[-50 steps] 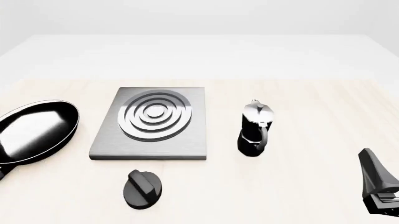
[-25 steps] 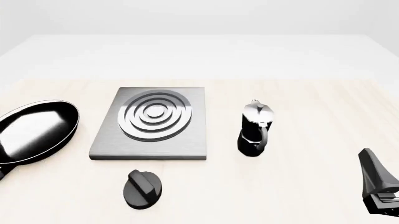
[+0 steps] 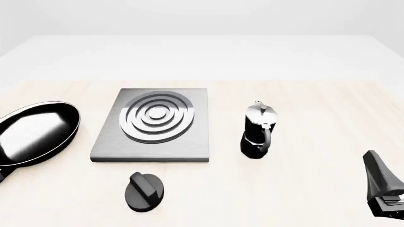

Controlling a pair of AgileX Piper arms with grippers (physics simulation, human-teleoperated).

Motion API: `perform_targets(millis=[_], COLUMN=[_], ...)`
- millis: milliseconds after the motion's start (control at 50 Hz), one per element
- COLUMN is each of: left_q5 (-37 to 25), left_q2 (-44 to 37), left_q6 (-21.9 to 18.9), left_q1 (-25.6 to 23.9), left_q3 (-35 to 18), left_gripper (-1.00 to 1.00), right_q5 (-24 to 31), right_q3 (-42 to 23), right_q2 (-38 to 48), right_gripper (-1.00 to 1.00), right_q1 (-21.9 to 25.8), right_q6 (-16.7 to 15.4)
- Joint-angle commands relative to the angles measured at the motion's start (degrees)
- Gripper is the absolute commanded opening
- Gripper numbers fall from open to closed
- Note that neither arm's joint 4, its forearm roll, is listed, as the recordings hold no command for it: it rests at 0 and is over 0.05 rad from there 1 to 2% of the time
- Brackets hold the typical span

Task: Turn on the stove and put the frying pan on it.

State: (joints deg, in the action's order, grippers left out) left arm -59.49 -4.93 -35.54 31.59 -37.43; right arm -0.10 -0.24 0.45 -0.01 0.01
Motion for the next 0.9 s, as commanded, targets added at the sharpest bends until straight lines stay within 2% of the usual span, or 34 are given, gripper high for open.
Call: perform_targets(millis=[20,40,60,100,180,380,540,900], left_q5=[27.7,32.8,32.3,33.1,33.5,35.5,35.2,37.7], left_q2=[-18.8,-21.9,-22.3,-23.4,-26.3,-29.6,-29.4,-36.2], left_q6=[-0.8,-0.9,-0.3,-3.0,-3.4,-1.9,-1.6,-3.0], left_q1=[0.3,0.6,0.5,1.5,2.1,2.5,3.6,5.4], left_q3=[11.7,12.8,12.2,12.0,10.2,9.8,9.1,8.6], left_gripper=[1.0,1.0,1.0,1.0,1.0,1.0,1.0,1.0], right_q5=[0.0,0.0,0.0,0.0,0.0,0.0,0.0,0.0], right_q3=[0.0,0.0,0.0,0.0,0.0,0.0,0.0,0.0], right_q2=[0.0,0.0,0.0,0.0,0.0,0.0,0.0,0.0], right_gripper=[1.0,1.0,1.0,1.0,1.0,1.0,1.0,1.0], right_q1=[0.0,0.0,0.0,0.0,0.0,0.0,0.0,0.0], right_q6=[0.0,0.0,0.0,0.0,0.0,0.0,0.0,0.0])
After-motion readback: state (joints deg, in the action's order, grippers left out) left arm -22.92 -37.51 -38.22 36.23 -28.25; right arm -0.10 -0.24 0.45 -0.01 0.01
